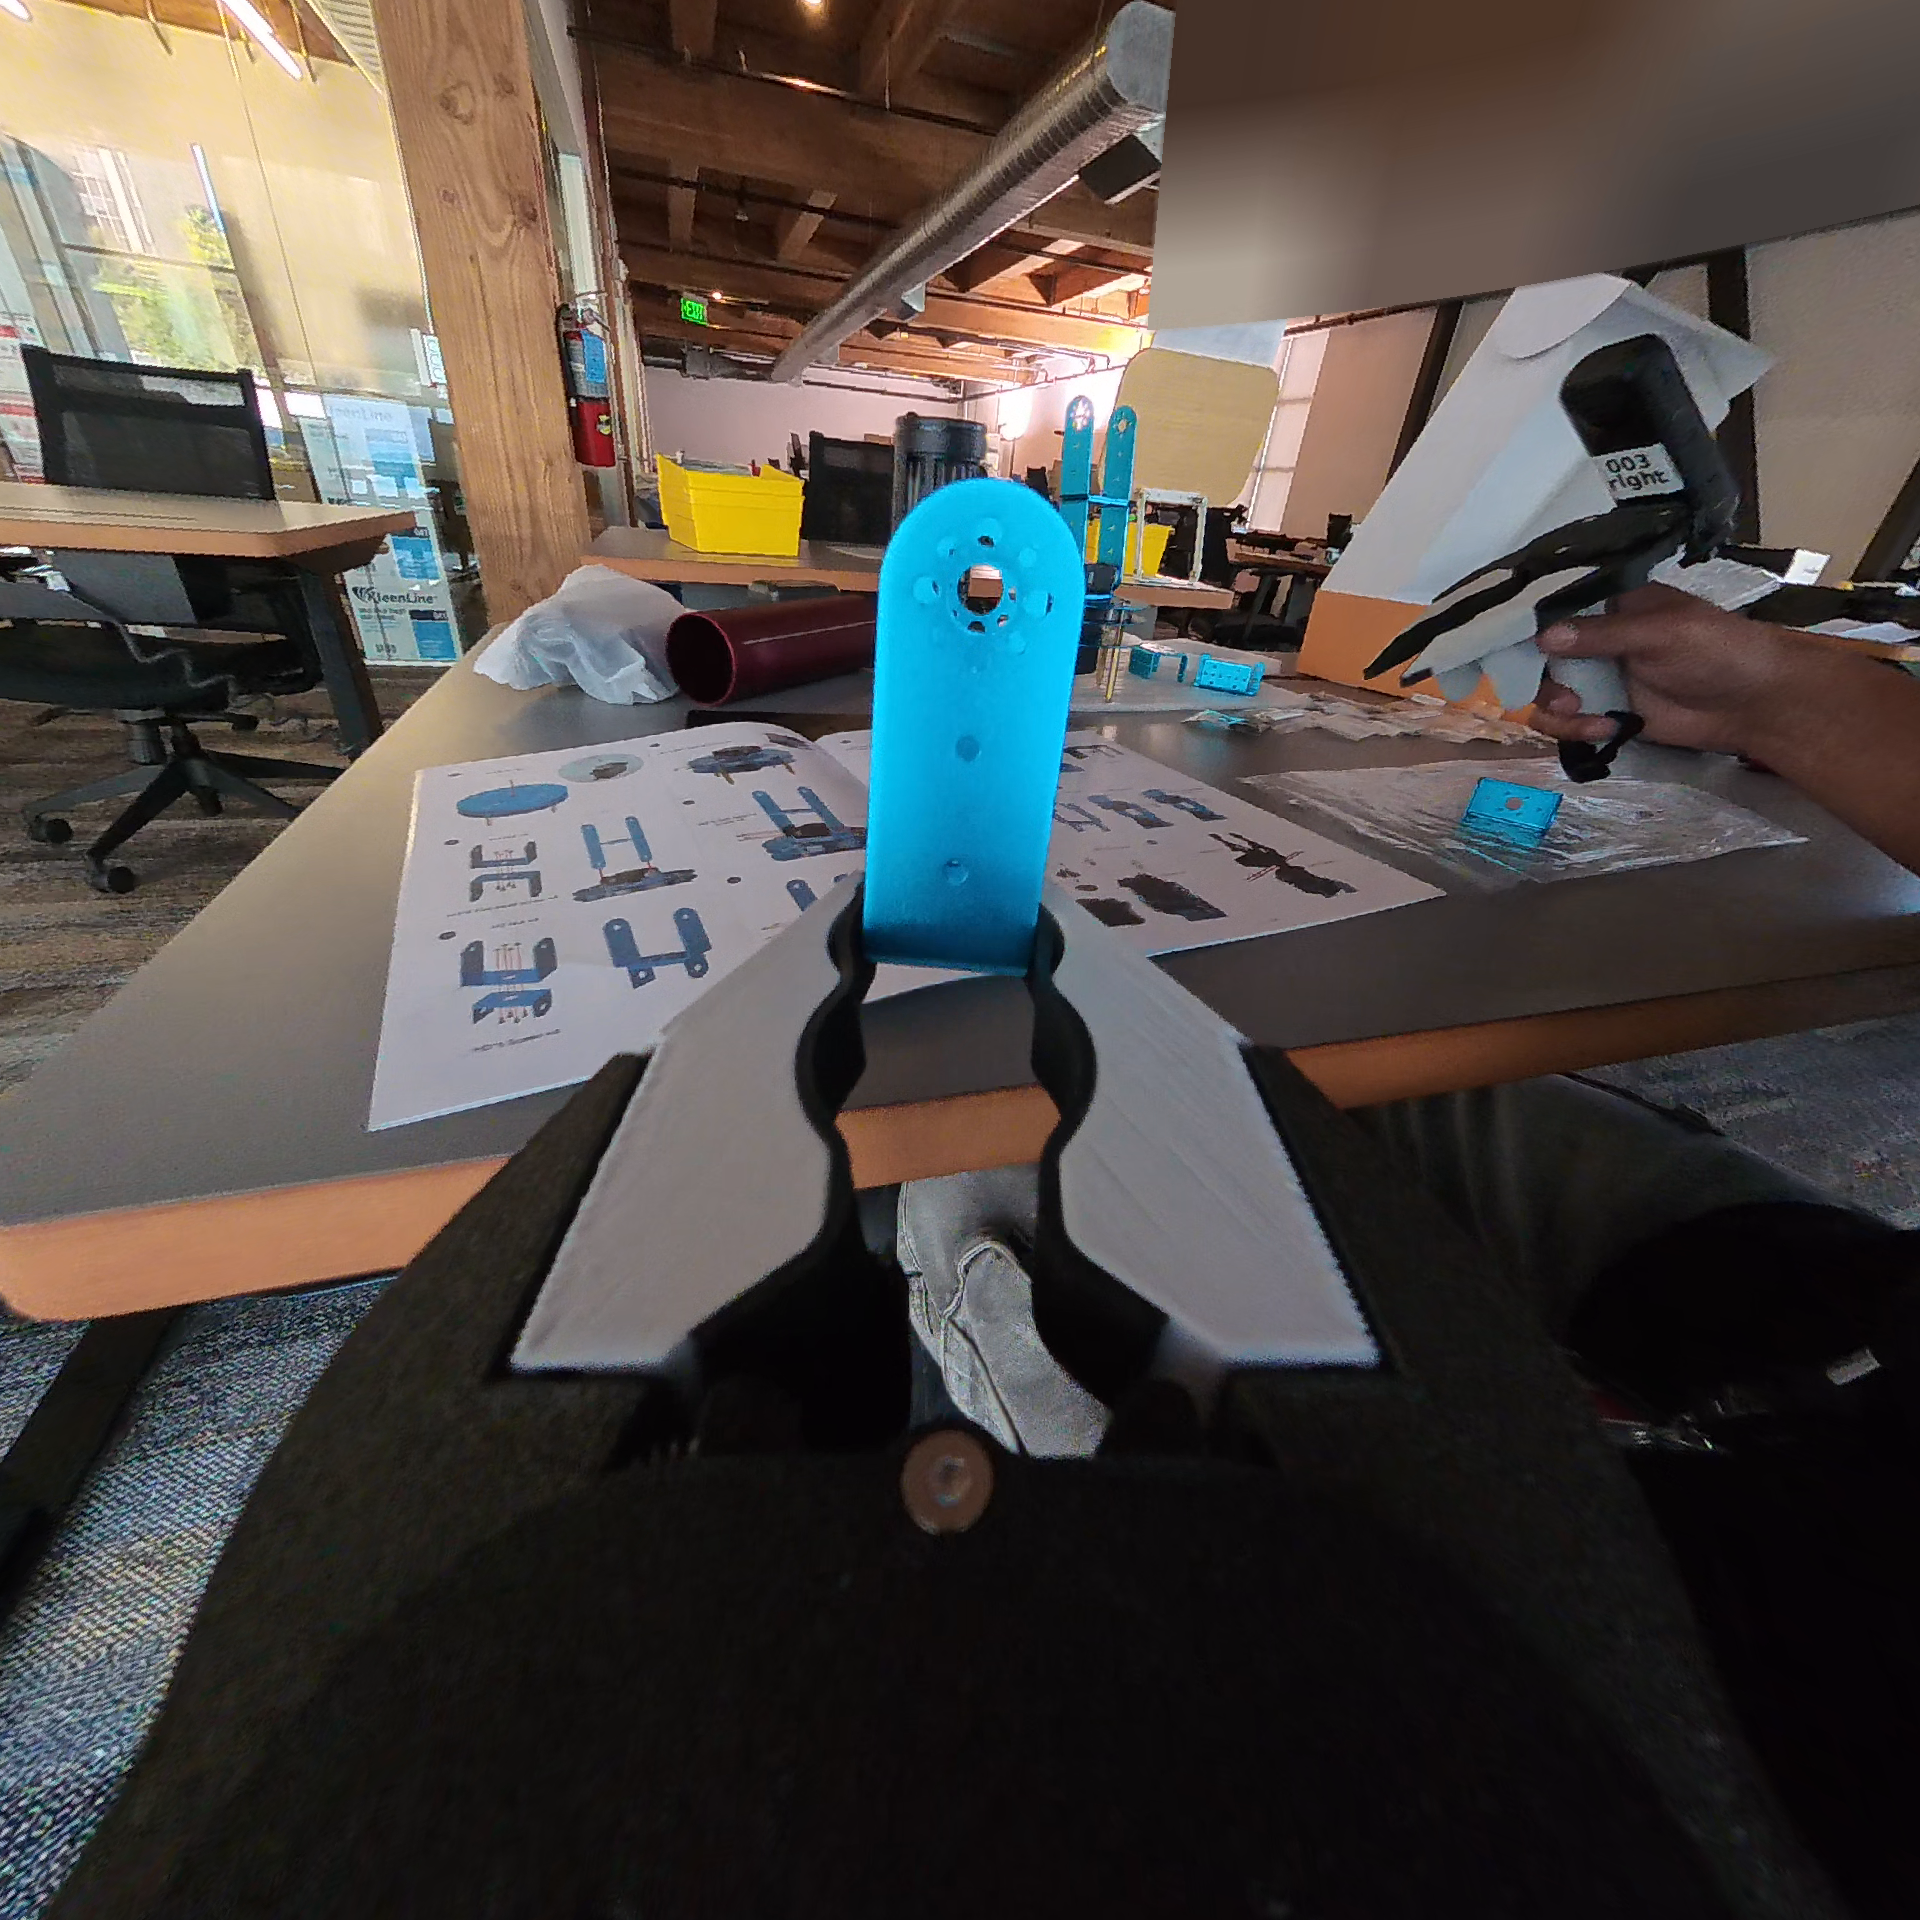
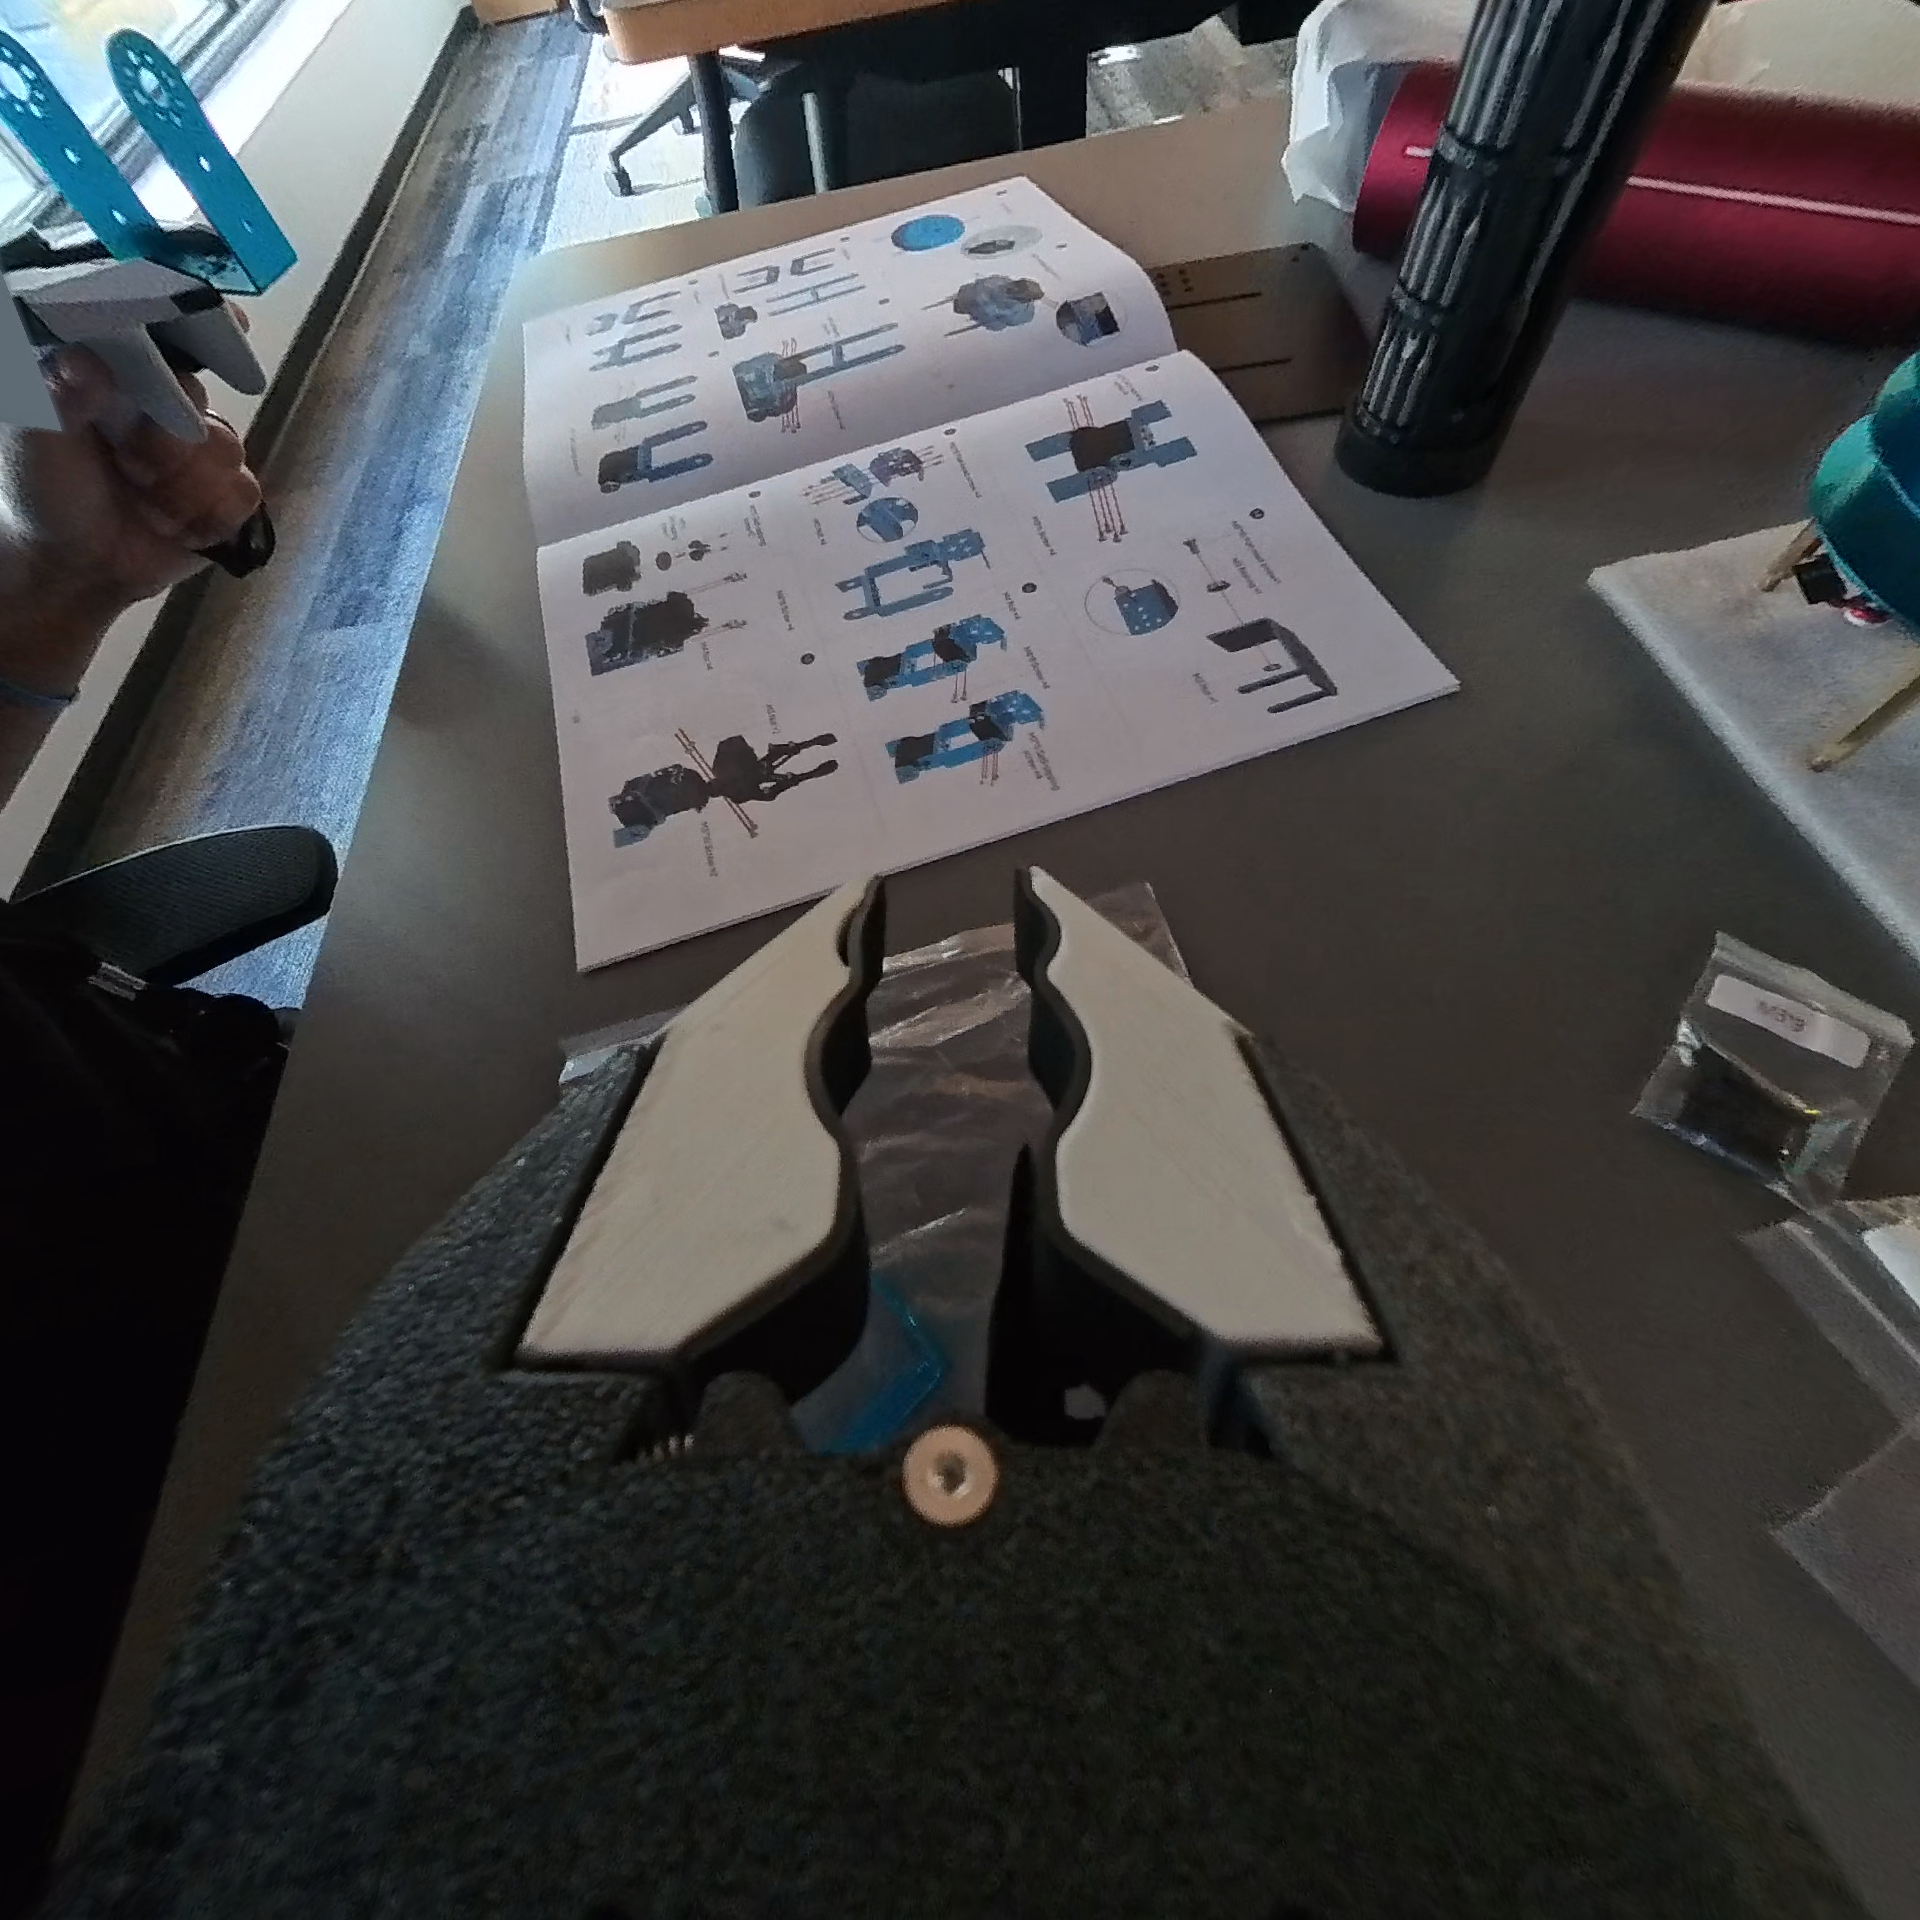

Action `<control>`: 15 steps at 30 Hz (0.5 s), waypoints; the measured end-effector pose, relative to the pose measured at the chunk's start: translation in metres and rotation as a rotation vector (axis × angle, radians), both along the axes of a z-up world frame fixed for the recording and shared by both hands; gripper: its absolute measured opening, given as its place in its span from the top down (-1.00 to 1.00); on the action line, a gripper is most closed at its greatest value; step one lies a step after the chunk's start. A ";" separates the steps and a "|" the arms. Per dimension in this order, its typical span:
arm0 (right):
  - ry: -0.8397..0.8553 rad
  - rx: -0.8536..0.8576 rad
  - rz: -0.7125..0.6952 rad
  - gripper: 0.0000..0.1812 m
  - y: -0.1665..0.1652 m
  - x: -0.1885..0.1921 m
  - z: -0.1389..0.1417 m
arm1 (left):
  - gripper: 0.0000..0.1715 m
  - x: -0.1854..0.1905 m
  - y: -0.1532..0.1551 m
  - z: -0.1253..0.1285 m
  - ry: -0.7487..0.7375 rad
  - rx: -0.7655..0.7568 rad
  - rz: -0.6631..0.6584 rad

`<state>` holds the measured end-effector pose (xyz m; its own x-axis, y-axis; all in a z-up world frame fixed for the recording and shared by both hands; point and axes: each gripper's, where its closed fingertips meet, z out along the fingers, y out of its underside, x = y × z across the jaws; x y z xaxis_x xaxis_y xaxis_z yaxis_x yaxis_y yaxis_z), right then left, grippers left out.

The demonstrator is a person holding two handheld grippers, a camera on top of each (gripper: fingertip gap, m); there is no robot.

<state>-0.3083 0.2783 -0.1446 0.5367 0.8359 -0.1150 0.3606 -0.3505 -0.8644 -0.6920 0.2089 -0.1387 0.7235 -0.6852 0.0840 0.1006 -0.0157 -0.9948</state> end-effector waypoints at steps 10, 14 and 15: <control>-0.003 -0.014 0.002 0.73 0.001 -0.002 -0.005 | 0.69 -0.001 -0.001 -0.005 -0.007 -0.013 -0.004; -0.007 -0.013 0.003 0.73 -0.001 0.000 -0.005 | 0.69 0.003 0.000 -0.004 -0.008 -0.011 -0.010; -0.009 -0.014 0.003 0.73 -0.002 0.000 -0.006 | 0.69 0.004 0.000 -0.004 -0.007 -0.012 -0.013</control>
